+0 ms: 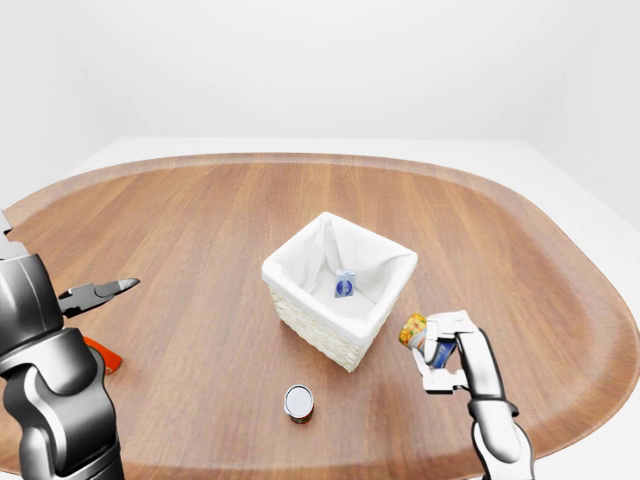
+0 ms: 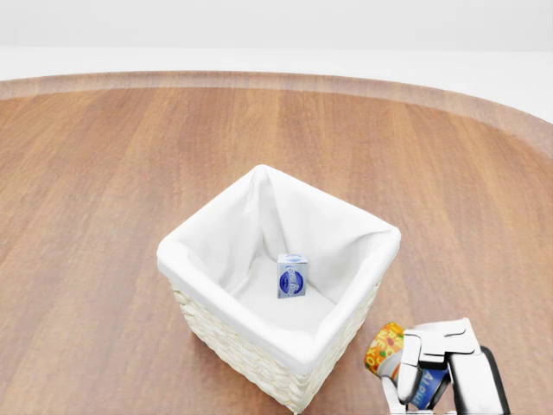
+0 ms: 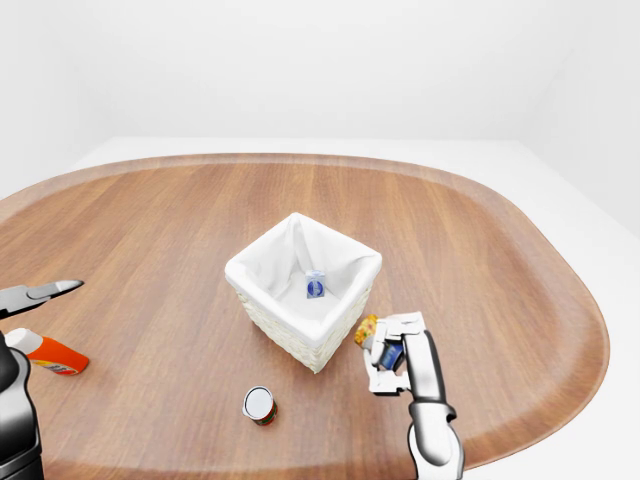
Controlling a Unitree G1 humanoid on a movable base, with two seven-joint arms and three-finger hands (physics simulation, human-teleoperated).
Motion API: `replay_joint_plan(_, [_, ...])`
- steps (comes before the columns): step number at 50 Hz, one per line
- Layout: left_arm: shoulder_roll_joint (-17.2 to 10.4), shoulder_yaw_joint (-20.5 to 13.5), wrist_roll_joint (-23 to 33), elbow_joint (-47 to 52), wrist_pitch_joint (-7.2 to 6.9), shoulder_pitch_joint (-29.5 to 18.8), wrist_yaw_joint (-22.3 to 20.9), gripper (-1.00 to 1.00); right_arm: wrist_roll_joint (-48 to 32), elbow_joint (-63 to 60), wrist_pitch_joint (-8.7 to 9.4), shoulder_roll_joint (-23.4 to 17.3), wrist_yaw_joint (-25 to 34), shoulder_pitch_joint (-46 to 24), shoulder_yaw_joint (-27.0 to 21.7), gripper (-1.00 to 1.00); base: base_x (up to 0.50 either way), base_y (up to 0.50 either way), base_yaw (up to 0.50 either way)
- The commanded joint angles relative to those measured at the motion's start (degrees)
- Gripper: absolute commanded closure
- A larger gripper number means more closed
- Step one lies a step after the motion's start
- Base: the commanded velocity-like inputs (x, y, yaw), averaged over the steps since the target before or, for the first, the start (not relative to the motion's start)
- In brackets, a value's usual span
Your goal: Pick up the alphabet soup and the cream cheese box, and put them in the basket.
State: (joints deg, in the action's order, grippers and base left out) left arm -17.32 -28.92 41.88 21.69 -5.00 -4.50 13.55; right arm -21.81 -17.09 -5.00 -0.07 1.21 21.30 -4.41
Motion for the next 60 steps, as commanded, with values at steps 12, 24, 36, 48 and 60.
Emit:
replay_joint_plan(12, [0.06,-0.15,-0.22,0.07,0.0,0.12,0.04,-1.0,-3.42,-19.35,4.52,0.44,6.25,-9.16,2.8,1.0,0.0,0.0,0.0])
replay_joint_plan(24, [-0.04,0.02,-0.16,-0.3,0.0,-0.01,0.06,-1.0,-8.42,-14.39,10.0,-1.36,7.53,-21.69,6.48,1.0,0.0,0.0,0.0])
replay_joint_plan(36, [-0.01,0.02,-0.01,0.07,0.0,-0.03,-0.31,-1.0,-13.13,-2.79,10.0,-1.57,7.71,-35.63,7.57,1.0,0.0,0.0,0.0])
replay_joint_plan(48, [-0.07,-0.14,-0.22,-0.51,0.0,-0.03,0.38,-1.0,-15.12,16.73,10.0,-0.25,3.52,-47.55,8.11,1.0,0.0,0.0,0.0])
replay_joint_plan(60, [-0.13,-0.06,-0.19,-0.64,0.0,-0.06,0.48,-1.0,-18.18,36.56,10.0,0.94,-0.24,-59.67,9.43,1.0,0.0,0.0,0.0])
